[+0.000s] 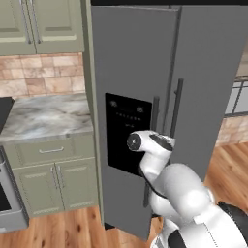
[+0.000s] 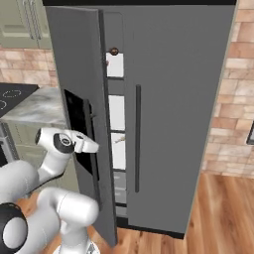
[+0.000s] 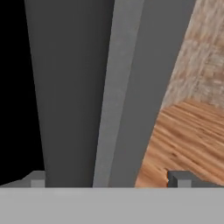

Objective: Store the kebab skewer in the freezer for long-term storage. Close the freezer door after placing the cooked food.

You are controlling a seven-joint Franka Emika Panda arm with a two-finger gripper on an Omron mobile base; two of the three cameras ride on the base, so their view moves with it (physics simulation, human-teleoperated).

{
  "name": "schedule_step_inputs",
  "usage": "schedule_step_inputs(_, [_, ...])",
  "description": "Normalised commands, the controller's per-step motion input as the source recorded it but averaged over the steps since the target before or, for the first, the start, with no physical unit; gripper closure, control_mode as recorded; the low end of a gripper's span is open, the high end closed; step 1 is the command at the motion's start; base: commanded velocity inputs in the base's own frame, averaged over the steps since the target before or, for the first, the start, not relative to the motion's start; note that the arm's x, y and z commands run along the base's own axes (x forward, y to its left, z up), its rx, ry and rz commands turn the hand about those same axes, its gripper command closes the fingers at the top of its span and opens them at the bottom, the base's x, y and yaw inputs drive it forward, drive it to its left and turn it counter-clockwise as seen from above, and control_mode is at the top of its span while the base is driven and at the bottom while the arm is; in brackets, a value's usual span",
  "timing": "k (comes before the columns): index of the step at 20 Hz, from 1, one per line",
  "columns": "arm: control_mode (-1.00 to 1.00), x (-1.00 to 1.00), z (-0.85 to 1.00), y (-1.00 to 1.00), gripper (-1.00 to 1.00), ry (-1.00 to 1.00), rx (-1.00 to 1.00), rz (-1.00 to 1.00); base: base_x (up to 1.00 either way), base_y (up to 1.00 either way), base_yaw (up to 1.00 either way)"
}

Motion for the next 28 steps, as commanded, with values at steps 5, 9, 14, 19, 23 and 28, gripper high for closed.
schedule_step_inputs(5, [-1.00,0.49,0.34,-0.42,-1.00,0.31,0.10,0.08,0.00,0.00,0.00])
schedule_step_inputs(9, [-1.00,0.44,0.36,-0.39,-1.00,0.23,0.05,0.08,0.00,0.00,0.00])
schedule_step_inputs(14, [-1.00,0.17,0.25,-0.34,-1.00,0.08,0.05,0.13,0.00,0.00,0.00])
schedule_step_inputs(19, [-1.00,0.10,0.31,-0.21,-1.00,0.01,0.03,0.15,0.00,0.00,0.00])
schedule_step_inputs(23, [-1.00,0.10,0.49,-0.15,-1.00,0.06,0.05,0.11,0.00,0.00,0.00])
schedule_step_inputs(28, [-1.00,0.26,0.68,-0.04,-1.00,0.16,0.08,0.04,0.00,0.00,0.00])
